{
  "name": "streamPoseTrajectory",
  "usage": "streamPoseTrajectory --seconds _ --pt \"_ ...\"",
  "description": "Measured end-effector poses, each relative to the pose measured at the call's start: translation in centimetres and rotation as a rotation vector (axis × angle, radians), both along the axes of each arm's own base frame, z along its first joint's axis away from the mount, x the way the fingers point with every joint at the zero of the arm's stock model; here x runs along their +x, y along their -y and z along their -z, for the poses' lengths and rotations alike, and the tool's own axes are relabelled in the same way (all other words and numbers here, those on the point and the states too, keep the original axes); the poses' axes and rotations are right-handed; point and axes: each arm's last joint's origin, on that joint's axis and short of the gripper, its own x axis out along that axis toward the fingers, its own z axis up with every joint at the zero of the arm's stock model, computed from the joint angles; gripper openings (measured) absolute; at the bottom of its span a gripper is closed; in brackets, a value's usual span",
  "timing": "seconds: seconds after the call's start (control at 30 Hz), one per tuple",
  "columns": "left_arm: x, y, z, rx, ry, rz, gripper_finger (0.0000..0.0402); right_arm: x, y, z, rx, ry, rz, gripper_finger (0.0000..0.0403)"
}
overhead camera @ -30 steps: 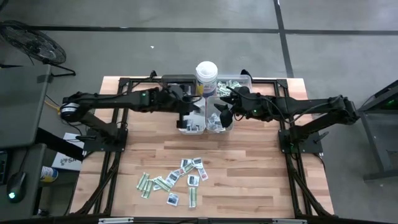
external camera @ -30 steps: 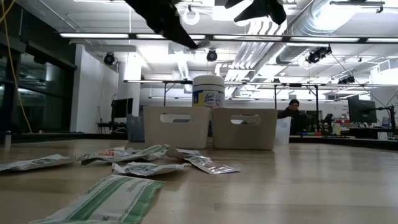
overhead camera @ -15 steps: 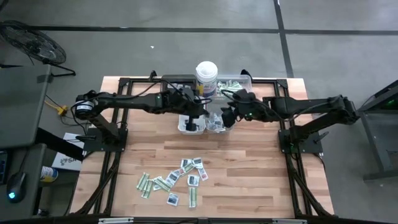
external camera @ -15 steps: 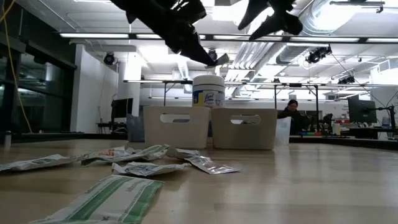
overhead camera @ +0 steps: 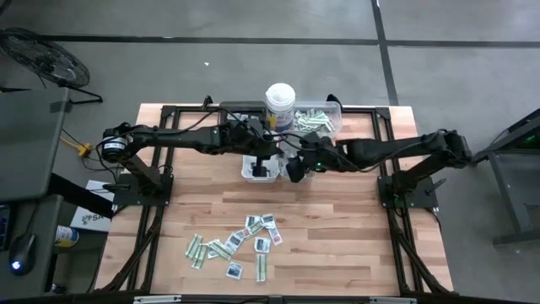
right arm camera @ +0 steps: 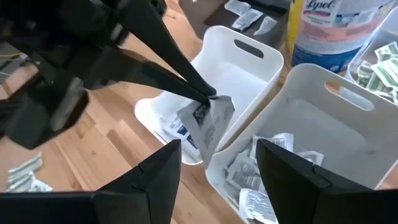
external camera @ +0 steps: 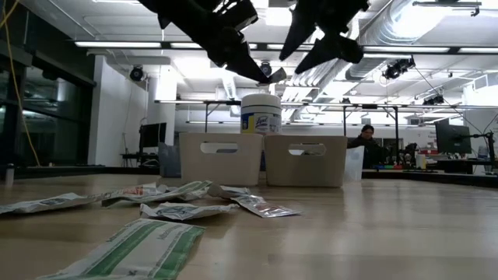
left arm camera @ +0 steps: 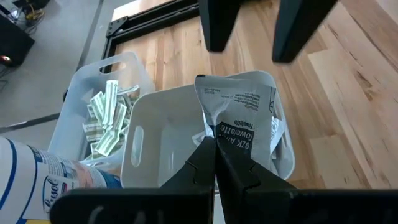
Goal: Pick & Place First Aid Supplies
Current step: Put the wipe into the gray bin
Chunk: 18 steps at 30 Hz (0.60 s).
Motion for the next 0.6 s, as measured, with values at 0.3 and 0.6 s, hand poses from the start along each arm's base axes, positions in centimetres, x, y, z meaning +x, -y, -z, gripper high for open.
streamPoseTrajectory --seconds 0.3,0.6 --pt "0.0 0.0 0.0 0.009 0.0 0.001 0.0 1.3 1.6 1.4 0.039 -0.017 -0.007 0.0202" --pt "0.2 0.0 -0.3 0.015 0.03 0.003 0.0 1.5 2.6 1.5 0.093 -0.006 -0.032 0.0102"
